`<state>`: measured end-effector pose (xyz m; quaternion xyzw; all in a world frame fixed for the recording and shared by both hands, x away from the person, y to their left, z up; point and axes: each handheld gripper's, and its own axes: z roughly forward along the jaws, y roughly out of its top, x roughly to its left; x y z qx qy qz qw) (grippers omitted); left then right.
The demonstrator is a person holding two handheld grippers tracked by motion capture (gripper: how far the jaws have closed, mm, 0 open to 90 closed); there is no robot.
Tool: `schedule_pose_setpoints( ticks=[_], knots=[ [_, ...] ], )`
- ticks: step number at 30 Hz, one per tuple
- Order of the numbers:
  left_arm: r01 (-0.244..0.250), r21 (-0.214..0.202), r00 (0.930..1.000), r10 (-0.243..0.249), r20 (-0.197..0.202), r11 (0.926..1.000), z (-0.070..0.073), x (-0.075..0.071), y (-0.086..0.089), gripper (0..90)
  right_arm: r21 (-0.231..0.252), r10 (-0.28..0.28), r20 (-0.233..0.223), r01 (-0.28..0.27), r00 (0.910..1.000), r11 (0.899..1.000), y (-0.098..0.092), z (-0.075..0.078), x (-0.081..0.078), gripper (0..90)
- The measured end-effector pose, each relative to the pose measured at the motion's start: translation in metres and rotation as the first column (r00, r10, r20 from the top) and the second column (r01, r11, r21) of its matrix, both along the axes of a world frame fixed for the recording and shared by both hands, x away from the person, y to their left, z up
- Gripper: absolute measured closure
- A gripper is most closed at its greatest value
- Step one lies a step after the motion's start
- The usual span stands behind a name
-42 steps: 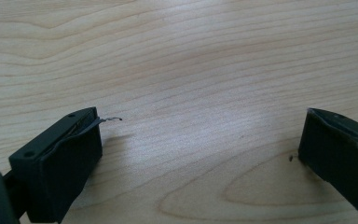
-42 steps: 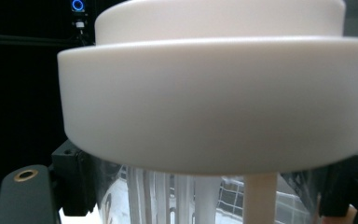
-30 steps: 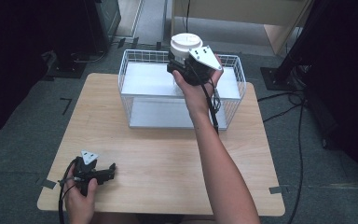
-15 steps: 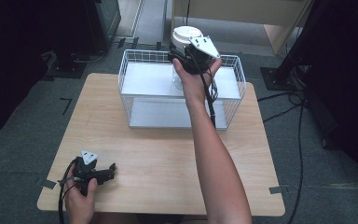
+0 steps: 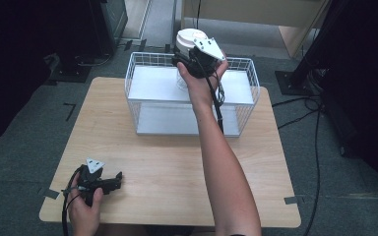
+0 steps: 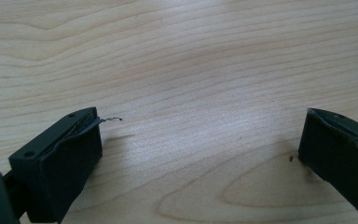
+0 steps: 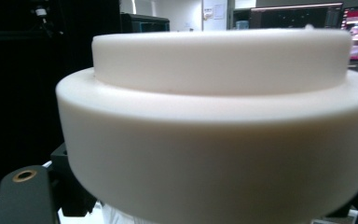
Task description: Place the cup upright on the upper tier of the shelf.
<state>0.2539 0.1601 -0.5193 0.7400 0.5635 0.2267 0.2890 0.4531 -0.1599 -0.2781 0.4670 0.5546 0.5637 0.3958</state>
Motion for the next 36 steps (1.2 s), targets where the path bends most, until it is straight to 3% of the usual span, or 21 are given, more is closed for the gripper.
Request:
schedule_pose_setpoints(
  ticks=[8, 14, 31, 36],
  knots=[
    [0.001, 0.000, 1.0000, -0.001, 0.000, 1.0000, 0.000, 0.000, 0.000, 0.0, 0.010, 0.038, -0.025, -0.038, 0.9990, 0.999, -0.003, -0.003, -0.006, 13.6],
    [0.003, 0.002, 1.0000, -0.003, 0.000, 1.0000, 0.000, 0.000, 0.000, 0.0, -0.011, 0.041, -0.046, -0.042, 0.9981, 0.999, -0.008, -0.008, -0.011, 3.5],
    [0.001, 0.001, 1.0000, -0.001, 0.004, 1.0000, 0.000, 0.001, 0.000, 0.0, -0.022, 0.102, -0.070, -0.104, 0.9923, 0.994, -0.024, -0.038, -0.044, 2.6],
    [0.001, 0.001, 1.0000, -0.001, 0.005, 1.0000, 0.000, 0.000, 0.000, 0.0, -0.013, 0.118, -0.059, -0.119, 0.9913, 0.993, -0.029, -0.042, -0.056, 2.5]
  ],
)
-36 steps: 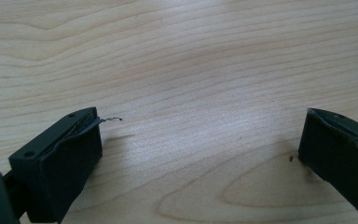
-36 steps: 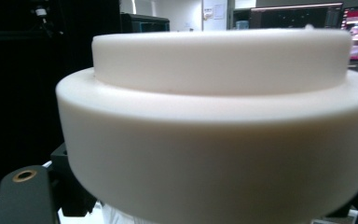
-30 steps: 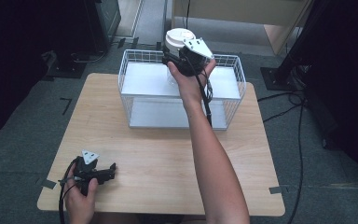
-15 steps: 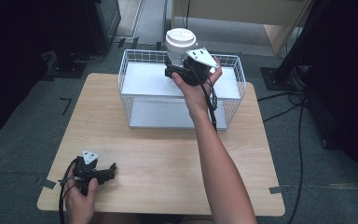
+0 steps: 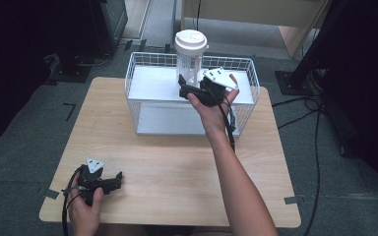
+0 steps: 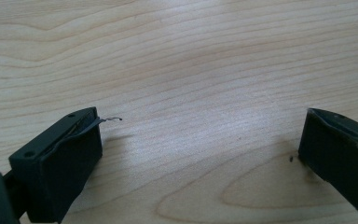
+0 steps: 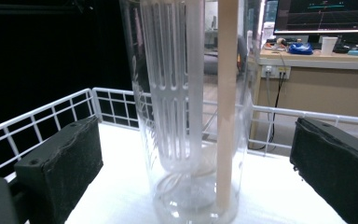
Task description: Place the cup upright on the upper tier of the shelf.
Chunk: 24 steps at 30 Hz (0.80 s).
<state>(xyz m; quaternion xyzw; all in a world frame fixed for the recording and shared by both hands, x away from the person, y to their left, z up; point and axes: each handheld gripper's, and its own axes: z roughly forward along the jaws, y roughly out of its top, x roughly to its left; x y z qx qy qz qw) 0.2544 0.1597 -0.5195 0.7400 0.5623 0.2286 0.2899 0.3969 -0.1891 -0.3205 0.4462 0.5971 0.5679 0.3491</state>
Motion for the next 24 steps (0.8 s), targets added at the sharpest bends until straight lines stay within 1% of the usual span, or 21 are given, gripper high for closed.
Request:
schedule_pose_setpoints(
  ticks=[1, 4, 7, 9, 12, 16, 18, 20, 24],
  knots=[
    [0.000, 0.001, 1.0000, 0.000, 0.000, 1.0000, 0.000, 0.000, 0.000, 0.0, 0.001, 0.002, -0.005, -0.002, 1.0000, 1.000, -0.001, -0.001, -0.003, 2.5],
    [0.002, 0.003, 1.0000, -0.002, -0.002, 1.0000, 0.000, 0.000, 0.000, 0.0, -0.003, 0.010, 0.001, -0.010, 0.9999, 1.000, -0.005, -0.004, -0.011, 2.5],
    [0.000, 0.001, 1.0000, 0.000, -0.001, 1.0000, 0.000, 0.000, 0.000, 0.0, 0.000, 0.014, 0.004, -0.014, 0.9999, 1.000, -0.010, -0.008, -0.019, 2.6],
    [0.000, 0.001, 1.0000, 0.000, 0.000, 1.0000, 0.000, 0.000, 0.000, 0.0, 0.011, 0.018, 0.002, -0.018, 0.9998, 1.000, -0.013, -0.010, -0.024, 2.5],
    [0.000, 0.001, 1.0000, 0.000, -0.001, 1.0000, 0.000, 0.000, 0.000, 0.0, 0.010, 0.022, 0.007, -0.022, 0.9997, 1.000, -0.019, -0.012, -0.033, 2.6],
    [0.000, 0.000, 1.0000, 0.000, 0.000, 1.0000, 0.000, 0.000, 0.000, 0.0, -0.013, 0.018, 0.018, -0.018, 0.9997, 1.000, -0.026, -0.016, -0.045, 2.5],
    [0.000, 0.000, 1.0000, 0.000, 0.000, 1.0000, 0.000, 0.000, 0.000, 0.0, -0.011, 0.019, 0.017, -0.019, 0.9997, 1.000, -0.030, -0.019, -0.051, 2.5],
    [0.000, 0.000, 1.0000, 0.000, 0.000, 1.0000, 0.000, 0.000, 0.000, 0.0, -0.031, 0.013, 0.025, -0.012, 0.9996, 0.999, -0.033, -0.023, -0.055, 2.6],
    [0.000, 0.001, 1.0000, 0.000, -0.001, 1.0000, 0.000, 0.000, 0.000, 0.0, -0.048, 0.002, 0.018, -0.001, 0.9998, 0.999, -0.040, -0.030, -0.064, 2.6]
  ],
)
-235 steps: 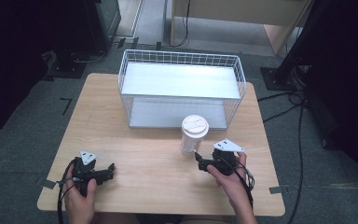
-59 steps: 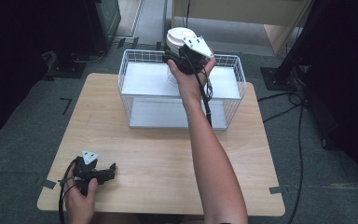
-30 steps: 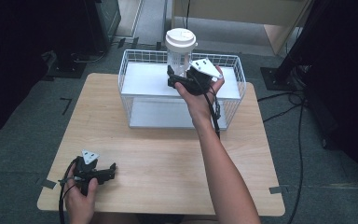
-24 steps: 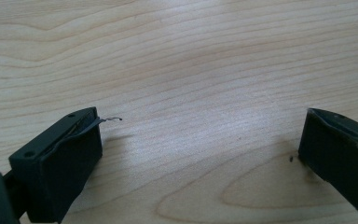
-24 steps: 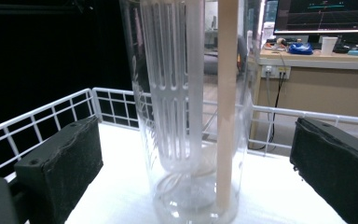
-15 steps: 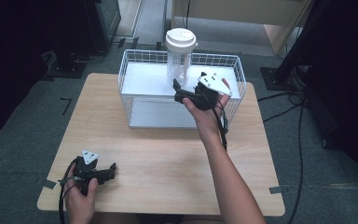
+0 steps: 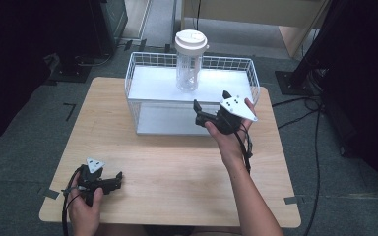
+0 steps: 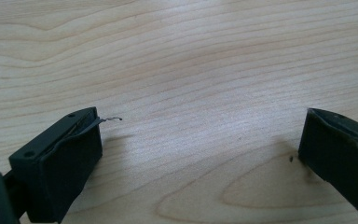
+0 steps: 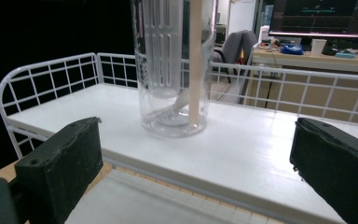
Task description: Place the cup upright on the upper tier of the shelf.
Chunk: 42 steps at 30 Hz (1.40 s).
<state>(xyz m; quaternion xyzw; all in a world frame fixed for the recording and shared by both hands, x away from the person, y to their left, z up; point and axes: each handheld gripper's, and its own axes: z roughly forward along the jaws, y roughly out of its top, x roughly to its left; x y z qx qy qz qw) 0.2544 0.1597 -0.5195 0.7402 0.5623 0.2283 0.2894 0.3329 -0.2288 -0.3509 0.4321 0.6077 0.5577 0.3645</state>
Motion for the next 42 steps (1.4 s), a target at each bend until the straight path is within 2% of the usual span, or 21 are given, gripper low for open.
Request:
schedule_pose_setpoints(
  ticks=[5, 24, 36, 42],
  knots=[
    [0.000, 0.000, 1.0000, 0.000, 0.000, 1.0000, 0.000, 0.000, 0.000, 0.0, -0.011, -0.014, -0.010, 0.014, 0.9998, 1.000, -0.009, -0.011, -0.009, 2.6],
    [0.000, 0.001, 1.0000, 0.000, 0.000, 1.0000, 0.000, 0.000, 0.000, 0.0, 0.010, -0.073, -0.051, 0.073, 0.9961, 0.997, -0.050, -0.049, -0.037, 2.6],
    [0.000, 0.000, 1.0000, 0.000, -0.001, 1.0000, 0.000, 0.000, 0.000, 0.0, 0.010, -0.155, -0.100, 0.156, 0.9828, 0.988, -0.087, -0.075, -0.057, 2.6],
    [0.001, 0.000, 1.0000, -0.001, -0.002, 1.0000, 0.000, 0.000, 0.000, 0.0, 0.001, -0.187, -0.138, 0.189, 0.9726, 0.982, -0.101, -0.098, -0.070, 2.6]
  ],
)
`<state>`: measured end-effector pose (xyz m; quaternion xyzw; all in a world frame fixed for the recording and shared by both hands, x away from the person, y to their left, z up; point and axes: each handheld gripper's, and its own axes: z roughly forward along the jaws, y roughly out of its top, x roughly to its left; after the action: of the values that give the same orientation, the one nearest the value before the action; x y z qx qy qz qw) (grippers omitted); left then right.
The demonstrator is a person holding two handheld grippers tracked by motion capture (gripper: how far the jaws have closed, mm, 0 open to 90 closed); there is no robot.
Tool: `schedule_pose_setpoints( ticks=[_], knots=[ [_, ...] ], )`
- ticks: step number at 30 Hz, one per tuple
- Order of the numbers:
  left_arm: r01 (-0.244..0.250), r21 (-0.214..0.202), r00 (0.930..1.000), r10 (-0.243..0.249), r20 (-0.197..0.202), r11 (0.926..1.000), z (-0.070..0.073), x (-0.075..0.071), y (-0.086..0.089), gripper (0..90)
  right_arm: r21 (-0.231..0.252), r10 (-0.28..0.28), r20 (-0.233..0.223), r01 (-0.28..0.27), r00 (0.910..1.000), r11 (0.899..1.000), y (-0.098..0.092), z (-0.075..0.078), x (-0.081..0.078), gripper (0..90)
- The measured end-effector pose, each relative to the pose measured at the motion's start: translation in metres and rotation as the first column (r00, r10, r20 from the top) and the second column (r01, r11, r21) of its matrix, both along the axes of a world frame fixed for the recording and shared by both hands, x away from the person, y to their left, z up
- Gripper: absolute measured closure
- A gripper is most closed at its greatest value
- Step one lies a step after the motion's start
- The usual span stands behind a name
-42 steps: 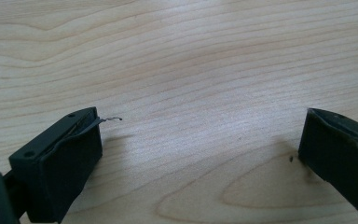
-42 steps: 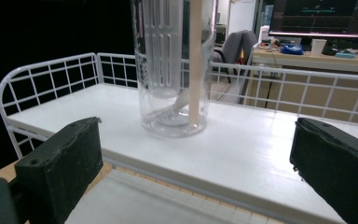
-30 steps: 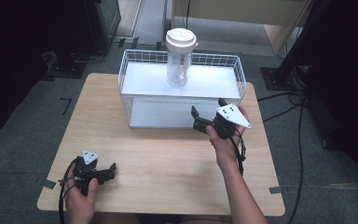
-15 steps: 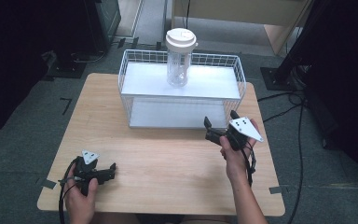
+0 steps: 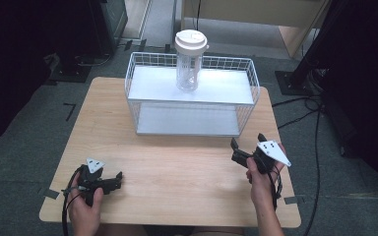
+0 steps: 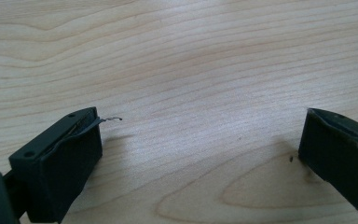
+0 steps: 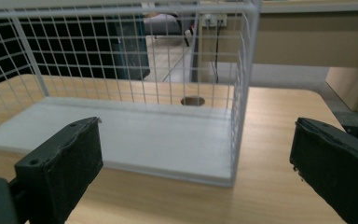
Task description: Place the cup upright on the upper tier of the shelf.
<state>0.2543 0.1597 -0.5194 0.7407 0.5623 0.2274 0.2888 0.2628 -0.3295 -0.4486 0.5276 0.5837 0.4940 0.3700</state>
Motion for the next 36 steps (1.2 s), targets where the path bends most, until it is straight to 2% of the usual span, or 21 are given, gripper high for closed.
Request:
schedule_pose_setpoints(
  ticks=[13, 19, 20, 21, 26, 28, 29, 30, 32, 36],
  knots=[
    [0.000, -0.001, 1.0000, 0.000, 0.001, 1.0000, 0.000, 0.000, 0.000, 0.0, -0.008, -0.045, -0.095, 0.044, 0.9944, 0.999, -0.018, -0.045, -0.022, 2.6],
    [-0.003, -0.002, 1.0000, 0.003, 0.001, 1.0000, 0.000, 0.000, 0.000, 0.0, -0.025, -0.057, -0.166, 0.054, 0.9845, 0.998, -0.026, -0.070, -0.034, 2.8],
    [-0.002, -0.002, 1.0000, 0.002, 0.000, 1.0000, 0.000, 0.000, -0.001, 0.0, -0.015, -0.050, -0.180, 0.048, 0.9824, 0.999, -0.027, -0.070, -0.036, 2.8],
    [0.000, -0.001, 1.0000, 0.000, -0.001, 1.0000, 0.000, 0.000, -0.001, 0.0, -0.017, -0.050, -0.173, 0.048, 0.9837, 0.999, -0.028, -0.070, -0.037, 2.8],
    [0.003, 0.001, 1.0000, -0.003, -0.002, 1.0000, 0.000, 0.000, -0.001, 0.0, -0.045, -0.029, -0.220, 0.019, 0.9750, 0.999, -0.034, -0.070, -0.043, 2.8],
    [0.003, 0.001, 1.0000, -0.003, -0.002, 1.0000, 0.000, 0.000, -0.001, 0.0, -0.023, -0.018, -0.257, 0.012, 0.9663, 1.000, -0.039, -0.071, -0.046, 2.8],
    [0.003, 0.001, 1.0000, -0.003, -0.002, 1.0000, 0.000, 0.000, -0.001, 0.0, -0.027, -0.017, -0.276, 0.010, 0.9611, 1.000, -0.040, -0.071, -0.048, 2.8],
    [0.002, 0.001, 1.0000, -0.002, -0.002, 1.0000, 0.000, 0.000, -0.001, 0.0, -0.042, -0.020, -0.295, 0.008, 0.9552, 0.999, -0.041, -0.071, -0.050, 2.8],
    [0.003, 0.002, 1.0000, -0.003, -0.002, 1.0000, 0.000, 0.000, -0.001, 0.0, -0.101, -0.035, -0.341, 0.001, 0.9393, 0.995, -0.043, -0.073, -0.052, 3.3],
    [0.003, 0.002, 1.0000, -0.003, -0.002, 1.0000, 0.000, 0.000, -0.001, 0.0, -0.139, -0.042, -0.421, -0.018, 0.9061, 0.990, -0.046, -0.075, -0.058, 3.8]
  ],
)
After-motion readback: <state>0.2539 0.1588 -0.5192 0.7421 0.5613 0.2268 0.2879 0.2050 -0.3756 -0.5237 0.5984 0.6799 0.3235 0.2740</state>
